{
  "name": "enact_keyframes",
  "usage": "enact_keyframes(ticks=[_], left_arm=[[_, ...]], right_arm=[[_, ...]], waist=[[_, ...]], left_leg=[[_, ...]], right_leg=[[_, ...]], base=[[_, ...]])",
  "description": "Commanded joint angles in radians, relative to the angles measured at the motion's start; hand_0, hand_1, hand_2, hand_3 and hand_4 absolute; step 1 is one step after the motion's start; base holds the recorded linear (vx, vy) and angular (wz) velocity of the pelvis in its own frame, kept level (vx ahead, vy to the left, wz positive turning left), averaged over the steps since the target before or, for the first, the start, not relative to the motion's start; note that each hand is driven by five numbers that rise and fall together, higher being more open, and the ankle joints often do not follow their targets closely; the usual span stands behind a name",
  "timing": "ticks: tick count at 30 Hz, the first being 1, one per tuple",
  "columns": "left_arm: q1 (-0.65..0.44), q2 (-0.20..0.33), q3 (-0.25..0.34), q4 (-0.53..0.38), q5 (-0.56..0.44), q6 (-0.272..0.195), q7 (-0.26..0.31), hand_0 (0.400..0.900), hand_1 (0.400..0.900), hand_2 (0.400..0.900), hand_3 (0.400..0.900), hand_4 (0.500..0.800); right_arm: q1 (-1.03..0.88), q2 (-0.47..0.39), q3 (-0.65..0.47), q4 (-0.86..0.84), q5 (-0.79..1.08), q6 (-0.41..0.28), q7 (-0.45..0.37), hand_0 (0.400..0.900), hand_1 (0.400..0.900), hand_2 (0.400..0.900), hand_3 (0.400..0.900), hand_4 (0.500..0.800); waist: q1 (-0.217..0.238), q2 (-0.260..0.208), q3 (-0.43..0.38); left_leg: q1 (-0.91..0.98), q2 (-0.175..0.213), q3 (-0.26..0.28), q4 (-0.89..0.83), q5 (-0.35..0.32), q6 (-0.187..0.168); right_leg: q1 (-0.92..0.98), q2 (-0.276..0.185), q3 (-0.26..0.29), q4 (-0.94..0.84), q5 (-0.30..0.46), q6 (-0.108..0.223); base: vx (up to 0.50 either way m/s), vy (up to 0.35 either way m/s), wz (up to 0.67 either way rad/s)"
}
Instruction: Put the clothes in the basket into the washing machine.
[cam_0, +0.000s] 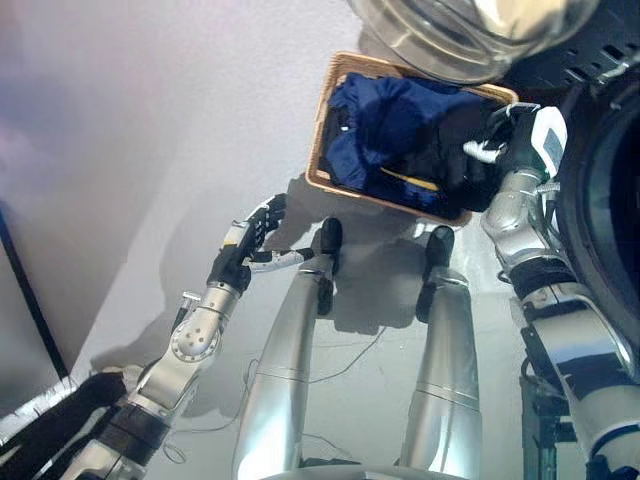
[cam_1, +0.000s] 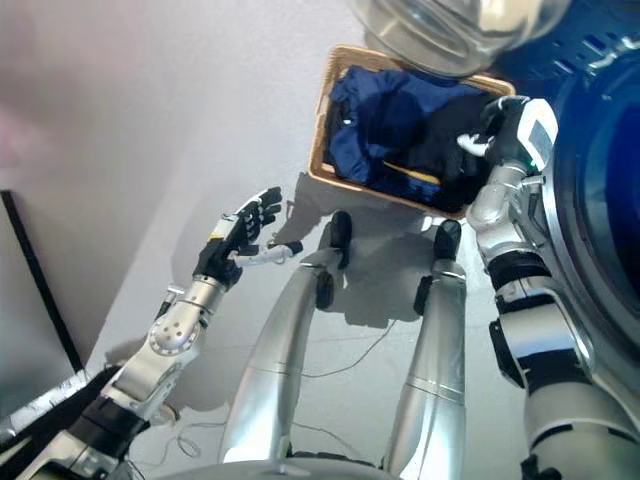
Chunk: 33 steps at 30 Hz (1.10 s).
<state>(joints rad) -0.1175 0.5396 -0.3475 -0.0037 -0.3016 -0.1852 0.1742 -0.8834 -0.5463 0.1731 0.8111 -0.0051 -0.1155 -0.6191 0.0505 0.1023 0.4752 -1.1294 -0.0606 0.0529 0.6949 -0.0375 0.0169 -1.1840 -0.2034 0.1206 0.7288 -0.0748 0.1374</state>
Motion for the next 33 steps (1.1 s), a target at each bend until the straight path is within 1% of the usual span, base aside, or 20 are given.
enact_keyframes(ticks=[1, 2, 4, 5, 7, 8, 9, 12, 13, 14, 15, 17, 19, 20, 22, 24, 26, 27, 30, 33], left_arm=[[0.057, -0.032, 0.025, -0.049, 0.034, -0.079, 0.030, 0.900, 0.900, 0.900, 0.900, 0.800], [0.062, -0.031, 0.024, -0.046, 0.034, -0.079, 0.036, 0.900, 0.900, 0.900, 0.900, 0.800], [0.065, -0.030, 0.028, -0.041, 0.033, -0.072, 0.045, 0.900, 0.900, 0.900, 0.900, 0.800], [0.068, -0.029, 0.029, -0.044, 0.027, -0.069, 0.051, 0.900, 0.900, 0.900, 0.900, 0.800], [0.078, -0.028, 0.030, -0.048, 0.020, -0.058, 0.051, 0.900, 0.900, 0.900, 0.900, 0.800], [0.087, -0.027, 0.031, -0.051, 0.015, -0.055, 0.051, 0.900, 0.900, 0.900, 0.900, 0.800], [0.095, -0.025, 0.031, -0.051, 0.012, -0.049, 0.052, 0.900, 0.900, 0.900, 0.900, 0.800], [0.108, -0.022, 0.024, -0.035, -0.004, -0.036, 0.053, 0.900, 0.900, 0.900, 0.900, 0.800], [0.110, -0.020, 0.023, -0.034, -0.007, -0.034, 0.053, 0.900, 0.900, 0.900, 0.900, 0.800], [0.108, -0.017, 0.021, -0.030, -0.011, -0.033, 0.053, 0.900, 0.900, 0.900, 0.900, 0.800], [0.113, -0.019, 0.022, -0.033, -0.019, -0.035, 0.051, 0.900, 0.900, 0.900, 0.900, 0.800], [0.117, -0.016, 0.013, -0.028, -0.032, -0.036, 0.042, 0.900, 0.900, 0.900, 0.900, 0.800], [0.126, -0.012, 0.011, -0.032, -0.047, -0.044, 0.032, 0.900, 0.900, 0.900, 0.900, 0.800], [0.126, -0.008, 0.005, -0.028, -0.057, -0.041, 0.024, 0.900, 0.900, 0.900, 0.900, 0.800], [0.133, -0.005, 0.001, -0.029, -0.068, -0.043, 0.022, 0.900, 0.900, 0.900, 0.900, 0.800], [0.136, 0.005, -0.010, -0.026, -0.076, -0.037, 0.013, 0.900, 0.900, 0.900, 0.900, 0.800], [0.142, 0.009, -0.015, -0.027, -0.082, -0.037, 0.006, 0.900, 0.900, 0.900, 0.900, 0.800], [0.144, 0.011, -0.020, -0.024, -0.083, -0.035, 0.001, 0.900, 0.900, 0.900, 0.900, 0.800], [0.133, 0.002, -0.025, -0.009, -0.086, -0.031, -0.002, 0.900, 0.900, 0.900, 0.900, 0.800], [0.131, -0.003, -0.024, -0.006, -0.085, -0.026, -0.007, 0.900, 0.900, 0.900, 0.900, 0.800]], right_arm=[[0.039, -0.001, -0.086, -0.145, 0.199, -0.180, -0.080, 0.400, 0.400, 0.400, 0.400, 0.500], [0.063, 0.023, -0.123, -0.183, 0.261, -0.210, -0.085, 0.400, 0.400, 0.400, 0.400, 0.500], [0.113, 0.076, -0.190, -0.275, 0.437, -0.307, -0.061, 0.400, 0.400, 0.400, 0.400, 0.500], [0.134, 0.086, -0.206, -0.306, 0.472, -0.322, -0.067, 0.400, 0.400, 0.400, 0.400, 0.500], [0.160, 0.134, -0.263, -0.358, 0.645, -0.417, -0.024, 0.400, 0.400, 0.400, 0.400, 0.500], [0.170, 0.151, -0.277, -0.391, 0.682, -0.445, -0.025, 0.400, 0.400, 0.400, 0.400, 0.500], [0.175, 0.166, -0.304, -0.414, 0.756, -0.490, -0.016, 0.400, 0.400, 0.400, 0.400, 0.500], [0.154, 0.170, -0.362, -0.426, 0.870, -0.564, -0.046, 0.400, 0.400, 0.400, 0.400, 0.500], [0.147, 0.166, -0.372, -0.426, 0.892, -0.574, -0.051, 0.400, 0.400, 0.400, 0.400, 0.500], [0.133, 0.159, -0.377, -0.427, 0.889, -0.580, -0.076, 0.400, 0.400, 0.400, 0.400, 0.500], [0.125, 0.152, -0.381, -0.432, 0.890, -0.568, -0.081, 0.400, 0.400, 0.400, 0.400, 0.500], [0.073, 0.117, -0.399, -0.370, 0.913, -0.580, -0.099, 0.400, 0.400, 0.400, 0.400, 0.500], [0.014, 0.070, -0.407, -0.316, 0.923, -0.568, -0.107, 0.400, 0.400, 0.400, 0.400, 0.500], [-0.026, 0.054, -0.409, -0.283, 0.951, -0.587, -0.113, 0.400, 0.400, 0.400, 0.400, 0.500], [-0.083, 0.010, -0.392, -0.230, 0.955, -0.555, -0.116, 0.400, 0.400, 0.400, 0.400, 0.500], [-0.164, -0.029, -0.388, -0.133, 1.012, -0.556, -0.118, 0.400, 0.400, 0.400, 0.400, 0.500], [-0.218, -0.062, -0.358, -0.045, 1.035, -0.515, -0.094, 0.400, 0.400, 0.400, 0.400, 0.500], [-0.241, -0.080, -0.339, 0.012, 1.044, -0.489, -0.081, 0.900, 0.900, 0.900, 0.900, 0.800], [-0.256, -0.053, -0.294, 0.070, 1.068, -0.451, -0.034, 0.900, 0.900, 0.900, 0.900, 0.800], [-0.230, -0.004, -0.289, 0.078, 1.065, -0.439, -0.011, 0.900, 0.900, 0.900, 0.900, 0.800]], waist=[[-0.006, -0.002, -0.040], [-0.013, -0.005, -0.042], [-0.031, -0.016, -0.044], [-0.039, -0.019, -0.044], [-0.054, -0.027, -0.047], [-0.060, -0.031, -0.049], [-0.071, -0.035, -0.053], [-0.088, -0.048, -0.060], [-0.092, -0.050, -0.063], [-0.097, -0.048, -0.068], [-0.102, -0.048, -0.071], [-0.103, -0.044, -0.081], [-0.103, -0.040, -0.086], [-0.103, -0.036, -0.092], [-0.100, -0.030, -0.101], [-0.096, -0.024, -0.113], [-0.089, -0.016, -0.123], [-0.084, -0.013, -0.129], [-0.078, -0.009, -0.137], [-0.076, -0.010, -0.149]], left_leg=[[0.042, 0.016, 0.000, -0.074, -0.074, -0.002], [0.057, 0.021, 0.004, -0.083, -0.075, -0.003], [0.095, 0.031, 0.016, -0.108, -0.077, -0.008], [0.107, 0.031, 0.019, -0.111, -0.078, -0.009], [0.139, 0.036, 0.027, -0.125, -0.084, -0.012], [0.157, 0.040, 0.033, -0.130, -0.087, -0.015], [0.181, 0.048, 0.044, -0.140, -0.093, -0.018], [0.244, 0.064, 0.075, -0.160, -0.108, -0.024], [0.261, 0.067, 0.081, -0.166, -0.112, -0.025], [0.283, 0.070, 0.089, -0.176, -0.115, -0.026], [0.301, 0.071, 0.096, -0.183, -0.118, -0.026], [0.335, 0.073, 0.108, -0.200, -0.124, -0.025], [0.362, 0.073, 0.117, -0.218, -0.126, -0.026], [0.370, 0.073, 0.118, -0.222, -0.126, -0.028], [0.380, 0.071, 0.123, -0.227, -0.126, -0.028], [0.386, 0.066, 0.124, -0.238, -0.116, -0.028], [0.399, 0.063, 0.127, -0.247, -0.114, -0.029], [0.405, 0.062, 0.127, -0.252, -0.113, -0.030], [0.418, 0.062, 0.127, -0.261, -0.106, -0.029], [0.436, 0.061, 0.117, -0.274, -0.101, -0.029]], right_leg=[[0.043, 0.025, -0.061, -0.192, 0.127, -0.015], [0.055, 0.026, -0.058, -0.208, 0.132, -0.013], [0.091, 0.029, -0.052, -0.250, 0.146, -0.011], [0.102, 0.033, -0.049, -0.262, 0.151, -0.011], [0.136, 0.042, -0.045, -0.298, 0.158, -0.009], [0.153, 0.048, -0.038, -0.315, 0.164, -0.008], [0.172, 0.055, -0.029, -0.337, 0.170, -0.005], [0.222, 0.069, -0.007, -0.386, 0.186, 0.001], [0.236, 0.073, -0.002, -0.398, 0.190, 0.003], [0.252, 0.076, 0.002, -0.409, 0.193, 0.005], [0.266, 0.078, 0.008, -0.421, 0.197, 0.005], [0.294, 0.081, 0.016, -0.439, 0.201, 0.009], [0.312, 0.081, 0.022, -0.453, 0.205, 0.010], [0.322, 0.081, 0.024, -0.459, 0.206, 0.009], [0.330, 0.082, 0.027, -0.463, 0.207, 0.008], [0.336, 0.077, 0.030, -0.470, 0.214, 0.005], [0.345, 0.075, 0.029, -0.473, 0.214, 0.005], [0.351, 0.074, 0.028, -0.478, 0.214, 0.003], [0.366, 0.075, 0.023, -0.483, 0.216, -0.002], [0.390, 0.074, 0.016, -0.493, 0.215, -0.004]], base=[[0.06, 0.022, -0.35], [0.06, 0.003, -0.28], [0.07, 0.007, -0.26], [0.07, 0.019, -0.28], [0.07, 0.032, -0.33], [0.08, 0.075, -0.47], [0.09, 0.090, -0.52], [0.08, 0.056, -0.46], [0.08, 0.038, -0.37], [0.08, 0.043, -0.33], [0.08, 0.048, -0.31], [0.07, 0.036, -0.22], [0.06, 0.013, -0.12], [0.05, 0.011, -0.09], [0.02, 0.002, -0.03], [0.01, -0.016, 0.05], [0.04, -0.003, 0.03], [0.03, -0.007, 0.00], [0.02, -0.025, 0.02], [0.04, -0.034, 0.05]])
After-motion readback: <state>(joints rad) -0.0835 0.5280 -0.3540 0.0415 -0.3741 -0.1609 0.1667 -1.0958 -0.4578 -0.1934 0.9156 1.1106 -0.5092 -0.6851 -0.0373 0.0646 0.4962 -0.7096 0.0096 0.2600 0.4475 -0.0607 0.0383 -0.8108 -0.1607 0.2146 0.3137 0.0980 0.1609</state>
